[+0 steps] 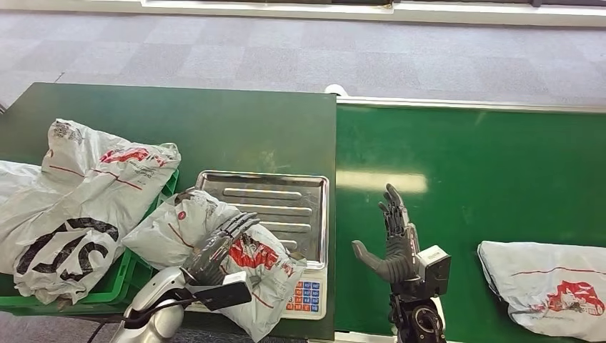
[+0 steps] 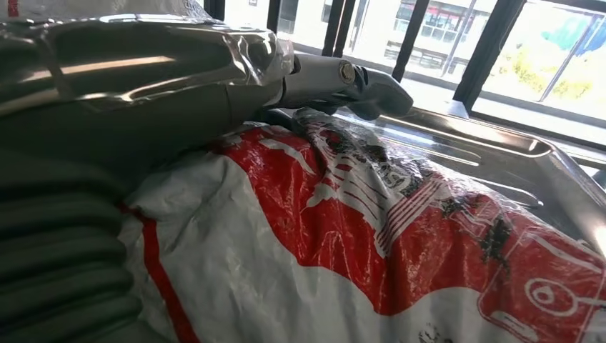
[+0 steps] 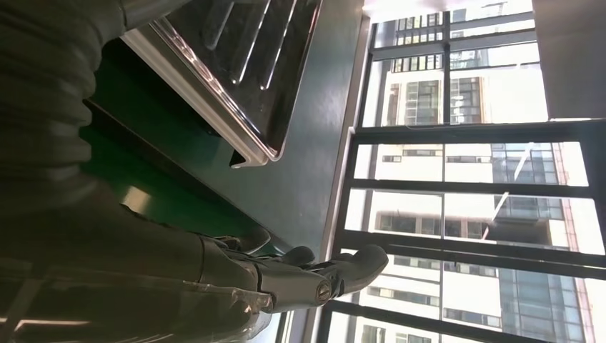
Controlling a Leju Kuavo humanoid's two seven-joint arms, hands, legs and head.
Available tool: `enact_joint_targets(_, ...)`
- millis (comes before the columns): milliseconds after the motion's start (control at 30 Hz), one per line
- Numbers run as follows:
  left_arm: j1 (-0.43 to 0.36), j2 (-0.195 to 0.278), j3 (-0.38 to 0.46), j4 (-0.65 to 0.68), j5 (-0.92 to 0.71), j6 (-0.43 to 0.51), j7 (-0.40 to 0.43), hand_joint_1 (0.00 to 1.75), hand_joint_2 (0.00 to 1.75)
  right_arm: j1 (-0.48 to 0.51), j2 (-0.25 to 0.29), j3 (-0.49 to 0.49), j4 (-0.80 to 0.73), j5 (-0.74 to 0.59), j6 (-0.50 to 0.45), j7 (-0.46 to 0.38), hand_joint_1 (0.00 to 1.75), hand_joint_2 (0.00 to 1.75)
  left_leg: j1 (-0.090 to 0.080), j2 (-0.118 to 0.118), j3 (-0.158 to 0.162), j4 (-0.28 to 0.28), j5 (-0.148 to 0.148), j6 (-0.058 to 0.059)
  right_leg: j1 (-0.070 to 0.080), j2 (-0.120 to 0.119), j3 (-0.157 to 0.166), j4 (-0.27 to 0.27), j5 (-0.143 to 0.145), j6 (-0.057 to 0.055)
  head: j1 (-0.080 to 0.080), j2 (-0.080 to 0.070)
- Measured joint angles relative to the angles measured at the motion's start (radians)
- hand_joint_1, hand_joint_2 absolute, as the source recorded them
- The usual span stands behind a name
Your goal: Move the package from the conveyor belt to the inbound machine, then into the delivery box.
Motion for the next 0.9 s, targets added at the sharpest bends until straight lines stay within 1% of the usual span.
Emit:
enact_joint_targets(267,-0.013,0.000,0.000,0.021,-0.004,-0.014,0.013,0.00,1.75,0.004,0.003,-0.006,-0.001,0.004,0.000,0.001,0.00,1.75,0.000,0.000,0.011,0.000,0.000,0.000,0.000,0.000,0.011,0.000,0.000,0.000,0.000,0.000)
enact_joint_targets(300,-0.014,0.000,0.000,0.023,-0.004,-0.015,0.014,0.04,1.75,0.004,0.004,-0.006,-0.002,0.005,0.000,0.001,0.00,1.75,0.000,0.000,0.012,0.000,0.000,0.000,0.000,0.000,0.012,0.000,-0.001,0.000,0.000,0.000)
enact_joint_targets(400,-0.017,0.000,0.000,0.025,-0.001,-0.020,0.020,0.61,1.75,0.004,0.007,-0.008,-0.006,0.006,0.000,0.001,0.00,1.75,0.000,-0.001,0.014,-0.001,-0.001,-0.001,0.000,0.000,0.014,0.000,-0.001,0.000,0.000,0.000)
enact_joint_targets(433,-0.017,0.000,0.000,0.026,0.000,-0.021,0.021,0.93,1.75,0.003,0.008,-0.008,-0.008,0.006,0.000,0.002,0.00,1.75,0.000,-0.001,0.014,-0.001,-0.001,-0.001,0.000,0.000,0.015,0.000,-0.001,0.000,0.000,0.000)
enact_joint_targets(533,-0.018,0.000,0.000,0.027,0.004,-0.023,0.022,1.64,1.75,0.003,0.011,-0.009,-0.012,0.006,0.000,0.004,0.00,1.75,0.000,-0.001,0.016,-0.001,-0.001,-0.001,0.000,0.000,0.016,0.000,-0.001,0.000,0.000,0.000)
enact_joint_targets(600,-0.019,0.000,0.000,0.028,0.007,-0.022,0.020,1.72,1.75,0.002,0.013,-0.010,-0.015,0.006,0.000,0.007,0.00,1.75,0.000,-0.001,0.016,-0.001,-0.001,-0.001,0.000,0.000,0.016,0.000,-0.001,0.000,0.000,0.000)
enact_joint_targets(900,-0.034,-0.001,-0.001,0.033,0.010,-0.015,0.013,1.75,1.75,-0.003,0.018,-0.013,-0.024,0.006,-0.002,0.012,0.00,1.75,0.000,-0.001,0.015,-0.001,0.001,0.000,0.000,0.000,0.014,0.000,0.000,0.000,0.000,0.000)
